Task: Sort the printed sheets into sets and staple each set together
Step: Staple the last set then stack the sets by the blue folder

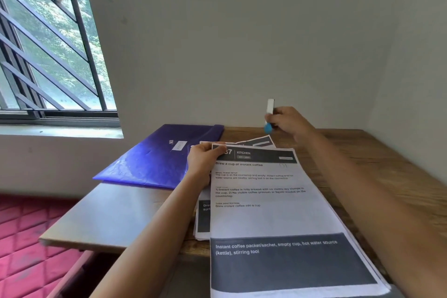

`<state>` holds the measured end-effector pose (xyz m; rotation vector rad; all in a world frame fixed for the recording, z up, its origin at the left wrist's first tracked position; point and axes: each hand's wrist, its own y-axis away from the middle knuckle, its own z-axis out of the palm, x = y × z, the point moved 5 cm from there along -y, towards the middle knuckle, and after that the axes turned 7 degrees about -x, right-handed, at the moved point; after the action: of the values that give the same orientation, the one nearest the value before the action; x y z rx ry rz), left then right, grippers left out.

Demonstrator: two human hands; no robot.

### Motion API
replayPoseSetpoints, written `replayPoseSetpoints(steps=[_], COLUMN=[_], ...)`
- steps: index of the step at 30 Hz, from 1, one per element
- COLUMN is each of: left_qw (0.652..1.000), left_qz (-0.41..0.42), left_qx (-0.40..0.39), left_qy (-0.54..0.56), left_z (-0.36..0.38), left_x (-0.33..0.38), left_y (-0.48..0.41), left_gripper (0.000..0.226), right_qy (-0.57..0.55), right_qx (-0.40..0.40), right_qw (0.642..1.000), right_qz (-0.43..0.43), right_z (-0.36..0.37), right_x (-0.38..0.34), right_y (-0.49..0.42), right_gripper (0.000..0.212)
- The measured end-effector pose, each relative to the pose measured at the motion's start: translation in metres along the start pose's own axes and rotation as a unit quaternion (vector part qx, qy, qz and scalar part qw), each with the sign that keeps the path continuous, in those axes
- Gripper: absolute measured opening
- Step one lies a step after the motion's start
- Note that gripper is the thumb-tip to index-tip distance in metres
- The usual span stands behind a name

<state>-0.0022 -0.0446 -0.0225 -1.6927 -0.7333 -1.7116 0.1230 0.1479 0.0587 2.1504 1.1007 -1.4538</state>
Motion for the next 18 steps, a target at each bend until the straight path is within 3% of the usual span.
replayPoseSetpoints(steps=[2, 5, 12, 16, 18], left_qw=[1.0, 1.0, 0.999, 0.998, 0.997], left_qz=[-0.003, -0.005, 0.009, 0.01, 0.02], left_qx=[0.006, 0.017, 0.034, 0.013, 0.009], left_qy=[-0.004, -0.003, 0.041, 0.06, 0.074], left_z=[-0.002, -0.004, -0.007, -0.008, -0.008], left_x=[-0.001, -0.002, -0.002, -0.002, 0.001], left_y=[-0.001, -0.003, -0.006, -0.005, -0.005], left_gripper=[0.003, 0.003, 0.007, 0.005, 0.005], right_qy=[0.246, 0.383, 0.453, 0.466, 0.438], right_qx=[0.028, 0.031, 0.022, 0.019, 0.066], right_qw=[0.968, 0.919, 0.875, 0.868, 0.889], right_qz=[0.03, 0.093, 0.171, 0.17, 0.119], right_z=[-0.018, -0.036, -0.052, -0.053, -0.057], right_x=[0.02, 0.052, 0.068, 0.071, 0.066], right_y=[0.004, 0.016, 0.039, 0.042, 0.044], right_gripper=[0.028, 0.025, 0.01, 0.026, 0.036])
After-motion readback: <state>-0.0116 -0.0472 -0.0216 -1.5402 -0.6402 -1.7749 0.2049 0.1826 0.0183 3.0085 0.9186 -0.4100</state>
